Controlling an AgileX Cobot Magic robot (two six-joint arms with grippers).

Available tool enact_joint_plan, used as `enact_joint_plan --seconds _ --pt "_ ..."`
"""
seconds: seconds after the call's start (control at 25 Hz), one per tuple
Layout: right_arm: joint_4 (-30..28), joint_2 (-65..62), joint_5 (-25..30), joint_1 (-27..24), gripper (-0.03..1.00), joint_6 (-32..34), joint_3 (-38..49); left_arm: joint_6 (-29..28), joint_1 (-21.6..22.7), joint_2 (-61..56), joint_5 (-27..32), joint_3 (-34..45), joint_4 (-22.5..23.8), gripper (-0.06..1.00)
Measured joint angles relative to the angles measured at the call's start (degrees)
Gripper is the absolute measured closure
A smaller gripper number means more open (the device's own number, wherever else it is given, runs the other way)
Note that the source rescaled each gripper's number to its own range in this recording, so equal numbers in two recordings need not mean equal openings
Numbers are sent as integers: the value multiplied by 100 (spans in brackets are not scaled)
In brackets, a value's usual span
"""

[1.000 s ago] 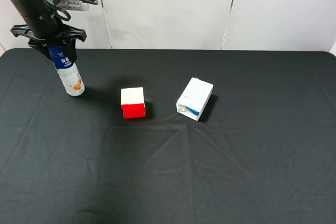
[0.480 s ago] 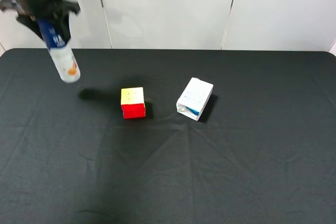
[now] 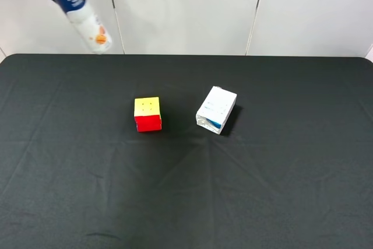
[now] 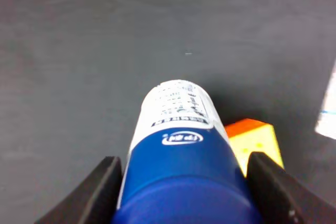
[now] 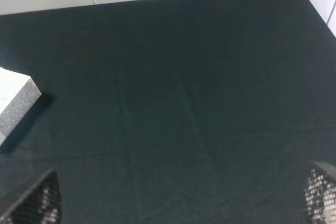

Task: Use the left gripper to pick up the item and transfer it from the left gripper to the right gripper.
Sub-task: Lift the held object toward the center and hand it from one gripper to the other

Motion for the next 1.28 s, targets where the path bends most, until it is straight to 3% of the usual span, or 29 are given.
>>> enact_joint_plan --seconds 0.4,0.68,0.76,0.88,1.04,1.2,1.24,1.28 --pt "0 0 0 0 -3 0 0 526 -1395 139 -417 26 -1039 94" --pt "232 0 0 0 -3 -173 0 1098 -1926 756 -559 26 -1881 94" --pt "371 15 0 0 -3 -257 0 1378 -2086 1043 -638 26 -2305 94" --pt "989 483 -90 0 -3 -815 -66 1518 -2156 1231 -685 26 -2661 94" --pt "1665 1195 -664 65 -3 -1923 -200 1561 -2163 1301 -753 26 -2832 94" --pt "2262 1824 -1349 647 -3 -2938 -206 1567 -2163 1301 -765 26 -2846 94" --pt "2262 1824 -1349 647 -3 -2938 -206 1573 -2163 1301 -765 26 -2846 94" --pt "2345 2149 -1685 1151 -3 -3274 -206 1579 -2163 1301 -765 26 -2851 94"
